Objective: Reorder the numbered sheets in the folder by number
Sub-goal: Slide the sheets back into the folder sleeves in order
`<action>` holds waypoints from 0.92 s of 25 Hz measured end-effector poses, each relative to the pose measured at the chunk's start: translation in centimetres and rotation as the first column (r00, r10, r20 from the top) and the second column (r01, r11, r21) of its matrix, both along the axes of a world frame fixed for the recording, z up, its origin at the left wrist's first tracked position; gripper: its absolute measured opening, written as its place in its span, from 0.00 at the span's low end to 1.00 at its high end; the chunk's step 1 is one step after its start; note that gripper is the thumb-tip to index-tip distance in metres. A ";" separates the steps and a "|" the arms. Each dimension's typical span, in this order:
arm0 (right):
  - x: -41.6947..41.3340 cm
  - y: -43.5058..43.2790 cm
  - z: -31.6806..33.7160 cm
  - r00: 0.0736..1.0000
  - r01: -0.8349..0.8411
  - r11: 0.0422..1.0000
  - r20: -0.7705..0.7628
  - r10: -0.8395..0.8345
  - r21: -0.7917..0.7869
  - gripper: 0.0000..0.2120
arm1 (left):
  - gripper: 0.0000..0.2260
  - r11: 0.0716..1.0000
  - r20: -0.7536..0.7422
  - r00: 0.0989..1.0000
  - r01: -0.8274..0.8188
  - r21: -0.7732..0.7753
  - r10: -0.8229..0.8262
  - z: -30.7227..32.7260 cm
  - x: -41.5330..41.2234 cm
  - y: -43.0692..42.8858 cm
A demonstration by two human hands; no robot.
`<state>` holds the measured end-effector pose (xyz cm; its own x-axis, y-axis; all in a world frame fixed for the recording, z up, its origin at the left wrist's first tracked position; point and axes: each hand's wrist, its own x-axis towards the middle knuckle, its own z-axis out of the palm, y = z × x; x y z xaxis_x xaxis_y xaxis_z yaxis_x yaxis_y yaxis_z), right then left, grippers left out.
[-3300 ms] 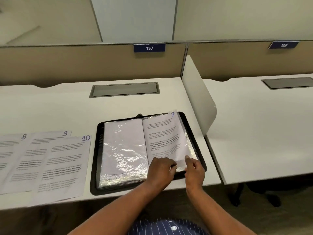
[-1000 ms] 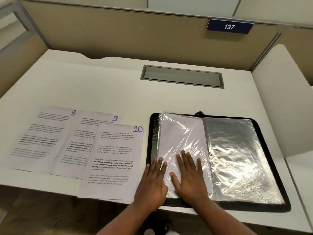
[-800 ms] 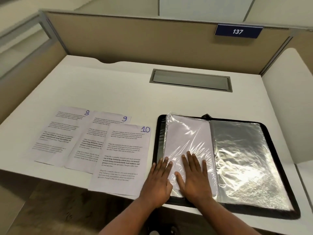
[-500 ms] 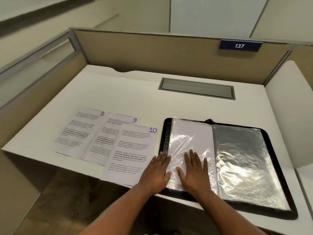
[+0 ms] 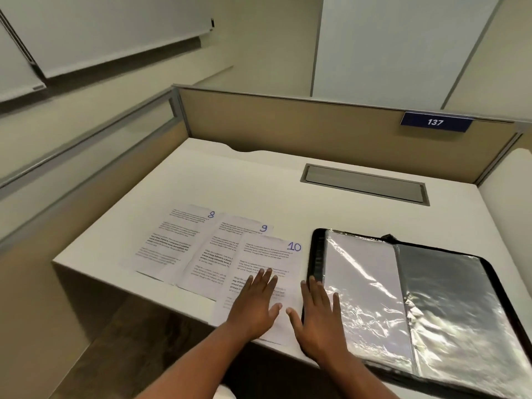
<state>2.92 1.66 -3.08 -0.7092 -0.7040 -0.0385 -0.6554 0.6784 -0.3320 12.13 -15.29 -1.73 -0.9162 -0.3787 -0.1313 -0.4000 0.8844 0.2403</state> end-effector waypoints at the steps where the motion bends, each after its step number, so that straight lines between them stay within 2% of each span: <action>1: 0.3 -1.3 -0.5 1.000 0.012 1.000 0.001 -0.012 -0.012 0.38 | 0.32 1.000 -0.005 1.000 0.010 -0.005 -0.010 -0.3 0.4 -1.5; 5: 1.1 -7.5 -2.4 0.998 0.057 0.998 -0.026 -0.056 0.021 0.37 | 0.32 0.996 -0.103 0.991 0.076 -0.051 -0.081 -1.1 1.5 -8.7; 9: 4.3 -17.6 -4.2 0.994 0.109 0.993 0.009 -0.110 0.044 0.36 | 0.33 0.993 -0.067 0.991 0.111 -0.032 -0.113 -2.4 4.3 -18.9; 11: 6.9 -22.2 -4.3 0.997 0.082 0.996 0.010 -0.082 0.035 0.35 | 0.34 0.998 -0.097 0.993 0.063 -0.008 -0.064 -2.9 6.1 -23.7; 12: 8.0 -24.4 -4.3 0.997 0.069 0.997 -0.026 -0.068 0.039 0.35 | 0.34 0.999 -0.080 0.996 0.044 -0.005 -0.044 -2.9 6.9 -25.8; 15: 10.9 -30.2 -4.2 0.998 0.053 0.994 0.020 -0.055 0.095 0.35 | 0.34 1.000 -0.014 1.000 0.023 0.008 -0.023 -3.6 9.3 -32.2; 19: 13.3 -33.8 -3.9 0.998 0.021 0.985 0.054 -0.031 0.170 0.35 | 0.35 0.986 0.009 0.987 -0.158 0.045 0.157 -3.3 11.9 -37.3; 23: 14.8 -36.0 -4.2 0.998 -0.002 0.972 0.058 -0.011 0.233 0.34 | 0.38 0.929 0.095 0.931 -0.359 0.085 0.352 -2.9 13.3 -40.6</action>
